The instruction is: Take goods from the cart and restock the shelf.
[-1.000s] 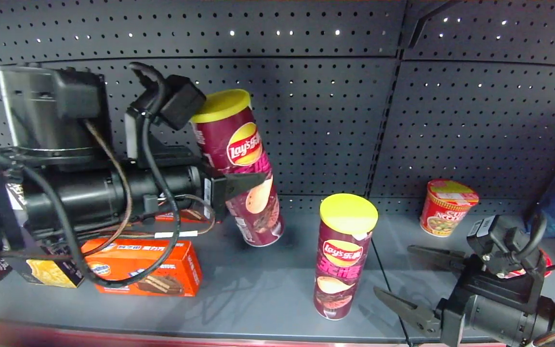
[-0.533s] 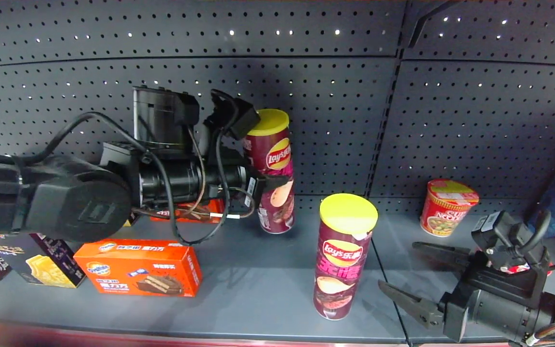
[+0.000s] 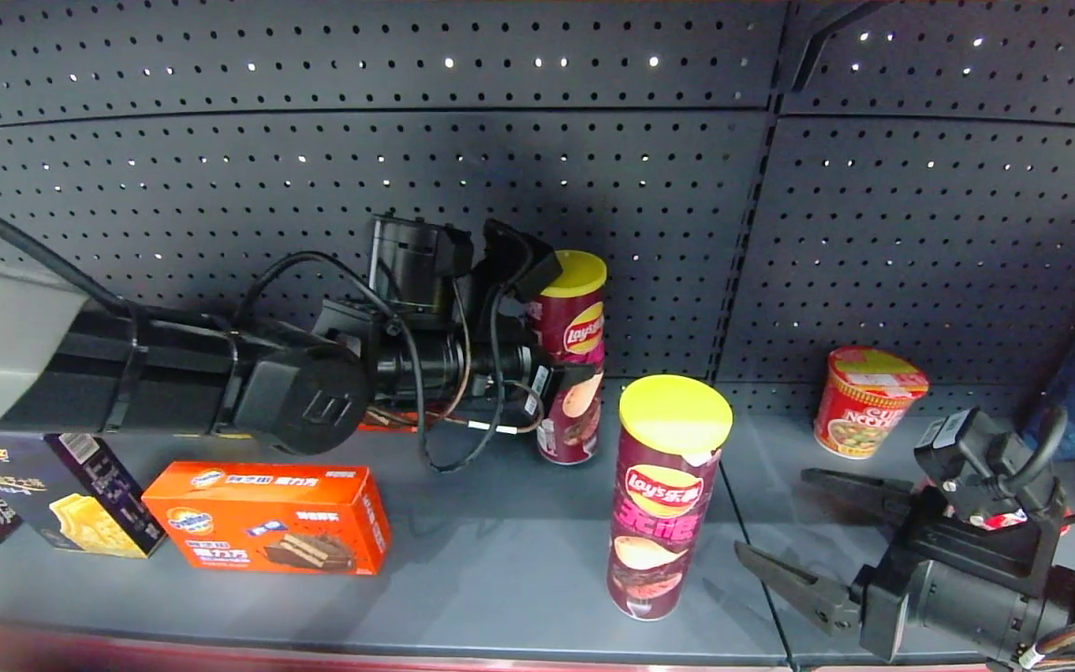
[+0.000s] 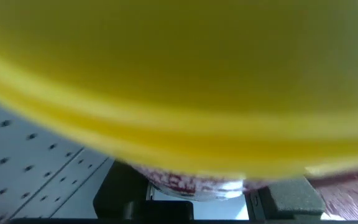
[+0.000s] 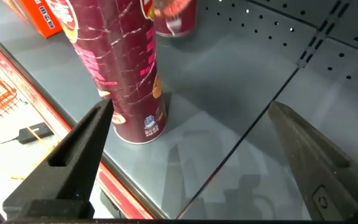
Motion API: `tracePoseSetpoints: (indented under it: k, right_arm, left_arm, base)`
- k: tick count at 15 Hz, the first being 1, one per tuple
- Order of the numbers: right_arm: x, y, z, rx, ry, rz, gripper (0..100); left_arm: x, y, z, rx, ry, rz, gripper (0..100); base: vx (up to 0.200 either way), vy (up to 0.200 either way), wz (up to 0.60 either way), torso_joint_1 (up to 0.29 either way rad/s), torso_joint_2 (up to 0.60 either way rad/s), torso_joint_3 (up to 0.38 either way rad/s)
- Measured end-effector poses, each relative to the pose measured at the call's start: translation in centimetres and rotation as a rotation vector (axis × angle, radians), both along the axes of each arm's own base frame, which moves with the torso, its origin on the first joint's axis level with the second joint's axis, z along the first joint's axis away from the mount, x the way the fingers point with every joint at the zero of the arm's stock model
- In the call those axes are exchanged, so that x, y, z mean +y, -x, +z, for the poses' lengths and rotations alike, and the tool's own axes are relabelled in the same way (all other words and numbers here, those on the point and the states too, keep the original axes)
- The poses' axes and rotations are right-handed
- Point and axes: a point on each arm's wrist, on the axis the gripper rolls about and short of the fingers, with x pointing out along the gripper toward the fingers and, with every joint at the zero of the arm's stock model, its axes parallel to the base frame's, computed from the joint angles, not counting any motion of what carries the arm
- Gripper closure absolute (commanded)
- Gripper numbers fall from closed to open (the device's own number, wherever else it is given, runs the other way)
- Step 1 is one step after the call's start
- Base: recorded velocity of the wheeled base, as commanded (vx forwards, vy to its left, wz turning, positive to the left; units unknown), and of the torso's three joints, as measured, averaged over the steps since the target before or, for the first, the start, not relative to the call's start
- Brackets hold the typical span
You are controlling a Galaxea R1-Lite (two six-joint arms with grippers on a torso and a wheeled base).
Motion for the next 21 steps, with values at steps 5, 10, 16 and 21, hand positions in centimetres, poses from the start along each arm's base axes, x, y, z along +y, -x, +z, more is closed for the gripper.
tracePoseSetpoints:
  k: [5,10,16,21]
  right_arm:
    - [-0.1,0.0,-0.1,0.003,0.005,-0.002,0]
    - [-0.1,0.1,-0.2,0.005,0.005,-0.001,0]
    - [-0.1,0.1,-0.2,0.009,0.005,0.0,0]
    - [-0.1,0.1,-0.3,0.01,0.006,0.001,0]
  left_arm:
    - [-1.0,-0.7,-1.9,0.036,-0.021,-0.012,100]
    - [-1.4,-1.3,-2.9,0.054,-0.029,-0.02,100]
    - [-1.8,-1.8,-3.7,0.062,-0.029,-0.028,100]
    - [-1.8,-1.9,-4.3,0.074,-0.037,-0.027,0]
  base:
    - [0.0,0.0,0.0,0.0,0.0,0.0]
    - [0.0,0.0,0.0,0.0,0.0,0.0]
    - [0.0,0.0,0.0,0.0,0.0,0.0]
    - [0.0,0.0,0.0,0.0,0.0,0.0]
